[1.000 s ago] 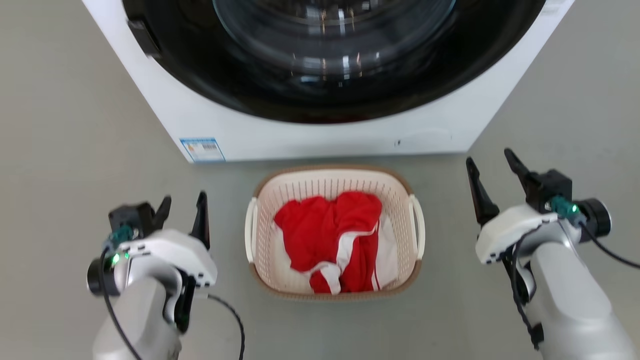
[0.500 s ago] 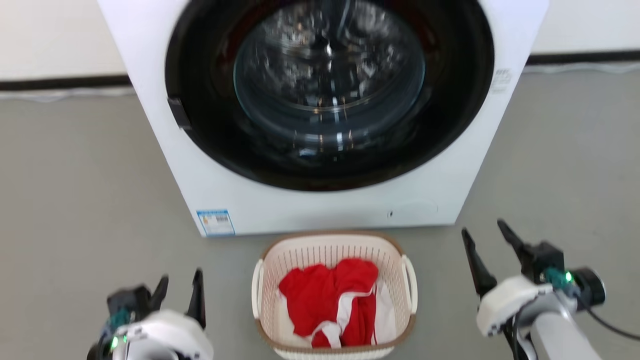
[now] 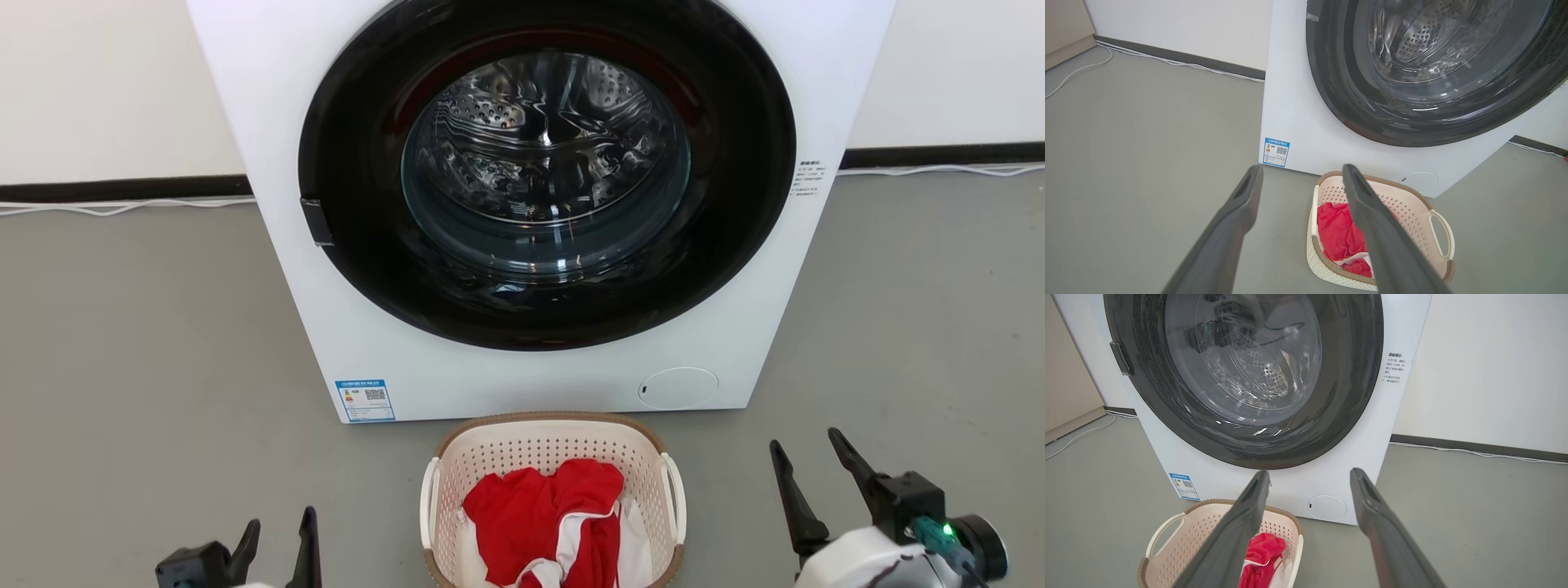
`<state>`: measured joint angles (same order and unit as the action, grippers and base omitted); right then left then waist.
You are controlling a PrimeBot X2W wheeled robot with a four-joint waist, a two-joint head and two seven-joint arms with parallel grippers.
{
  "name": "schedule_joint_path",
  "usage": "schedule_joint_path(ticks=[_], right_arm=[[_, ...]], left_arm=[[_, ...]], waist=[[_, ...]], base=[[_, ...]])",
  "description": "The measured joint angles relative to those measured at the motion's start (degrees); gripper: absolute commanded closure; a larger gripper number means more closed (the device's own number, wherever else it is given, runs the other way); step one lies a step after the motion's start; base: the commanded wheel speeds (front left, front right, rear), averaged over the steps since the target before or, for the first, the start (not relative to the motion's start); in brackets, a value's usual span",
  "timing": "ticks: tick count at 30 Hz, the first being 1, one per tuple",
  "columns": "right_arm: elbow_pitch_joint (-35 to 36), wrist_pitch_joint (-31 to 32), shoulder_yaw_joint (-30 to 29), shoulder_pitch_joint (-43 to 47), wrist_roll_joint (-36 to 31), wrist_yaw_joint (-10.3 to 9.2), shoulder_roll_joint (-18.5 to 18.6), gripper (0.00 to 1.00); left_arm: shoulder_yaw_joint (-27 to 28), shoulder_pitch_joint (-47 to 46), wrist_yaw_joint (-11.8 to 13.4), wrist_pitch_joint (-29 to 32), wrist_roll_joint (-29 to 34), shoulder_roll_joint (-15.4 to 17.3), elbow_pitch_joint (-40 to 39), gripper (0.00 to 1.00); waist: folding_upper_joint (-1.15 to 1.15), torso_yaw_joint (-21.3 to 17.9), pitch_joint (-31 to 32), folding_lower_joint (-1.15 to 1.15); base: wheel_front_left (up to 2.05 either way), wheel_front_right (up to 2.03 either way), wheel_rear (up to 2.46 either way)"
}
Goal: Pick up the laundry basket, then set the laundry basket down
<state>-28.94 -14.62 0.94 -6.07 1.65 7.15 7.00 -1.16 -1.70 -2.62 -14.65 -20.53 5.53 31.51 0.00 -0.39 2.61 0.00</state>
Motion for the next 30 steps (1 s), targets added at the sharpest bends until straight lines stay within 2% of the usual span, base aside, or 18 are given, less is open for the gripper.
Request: schedule_joint_path(ticks=[11,29,30], right_arm=[[3.96,0.0,-1.16,3.93,-0.29,0.0,-1.14,0.0],[4.8,0.0,-1.98,5.05,-0.53,0.0,-1.96,0.0],[4.61,0.0,-2.0,5.09,-0.52,0.0,-1.98,1.0]], left_arm=[[1.29,3.83,0.07,0.0,0.94,-0.33,-3.07,0.0],[3.74,5.09,0.09,0.01,1.11,-1.52,-5.08,0.0],[3.74,5.17,0.14,0.0,1.93,-1.47,-5.33,1.0]], waist=[[0.0,-1.03,0.75,0.0],[0.0,-2.09,0.7,0.0],[0.0,-2.05,0.7,0.0]], base=[[0.0,0.0,0.0],[0.0,0.0,0.0],[0.0,0.0,0.0]])
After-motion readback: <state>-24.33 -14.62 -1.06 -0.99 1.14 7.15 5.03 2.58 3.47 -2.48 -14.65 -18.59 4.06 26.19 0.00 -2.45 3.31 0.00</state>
